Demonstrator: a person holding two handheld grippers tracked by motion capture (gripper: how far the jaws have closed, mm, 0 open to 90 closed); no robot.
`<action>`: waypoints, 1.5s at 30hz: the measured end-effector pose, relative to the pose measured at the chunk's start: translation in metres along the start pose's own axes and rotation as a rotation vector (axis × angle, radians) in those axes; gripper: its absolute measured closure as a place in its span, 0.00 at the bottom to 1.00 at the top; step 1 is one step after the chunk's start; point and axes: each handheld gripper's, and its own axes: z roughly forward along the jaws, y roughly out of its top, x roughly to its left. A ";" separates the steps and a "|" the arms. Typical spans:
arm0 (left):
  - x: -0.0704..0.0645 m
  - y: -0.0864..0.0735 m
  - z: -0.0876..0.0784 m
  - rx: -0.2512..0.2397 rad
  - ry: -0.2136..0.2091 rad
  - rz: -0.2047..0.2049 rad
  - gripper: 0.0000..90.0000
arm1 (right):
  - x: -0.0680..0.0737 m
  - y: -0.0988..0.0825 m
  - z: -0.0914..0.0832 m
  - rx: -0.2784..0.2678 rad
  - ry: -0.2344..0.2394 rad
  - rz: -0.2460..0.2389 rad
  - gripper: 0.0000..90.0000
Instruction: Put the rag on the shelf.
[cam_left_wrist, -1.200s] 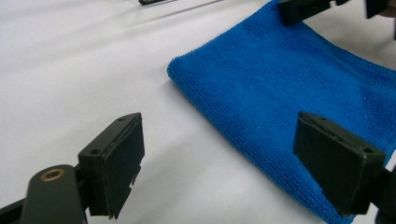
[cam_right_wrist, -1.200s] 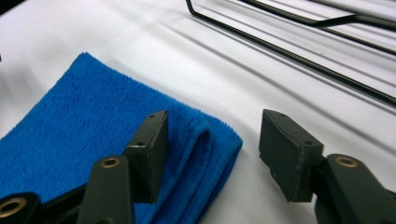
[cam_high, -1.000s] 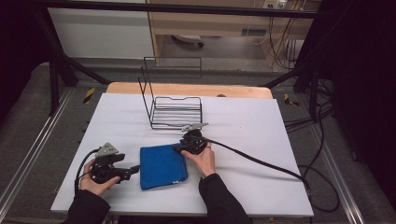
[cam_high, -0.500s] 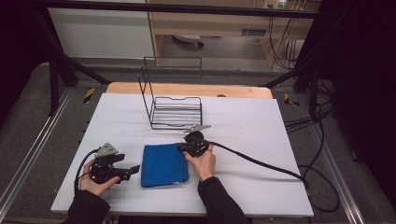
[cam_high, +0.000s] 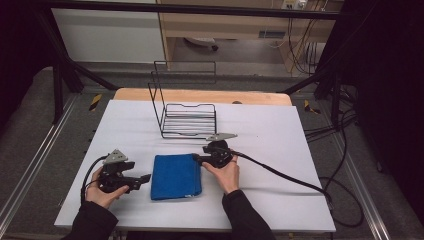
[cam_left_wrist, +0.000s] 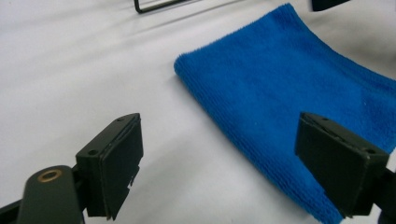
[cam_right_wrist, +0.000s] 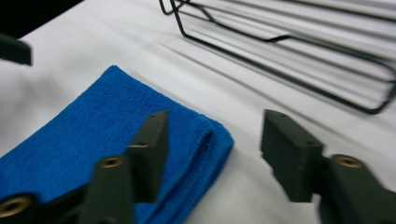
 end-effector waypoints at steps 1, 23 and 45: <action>0.001 0.004 0.001 0.003 0.004 0.001 0.17 | -0.002 0.000 -0.006 -0.001 -0.002 -0.008 0.38; 0.016 0.033 0.066 0.116 0.051 -0.101 0.67 | -0.021 -0.043 -0.069 -0.016 0.049 -0.051 0.09; 0.013 0.029 0.071 0.118 0.019 -0.125 0.94 | -0.016 -0.035 -0.050 -0.022 0.054 -0.031 0.07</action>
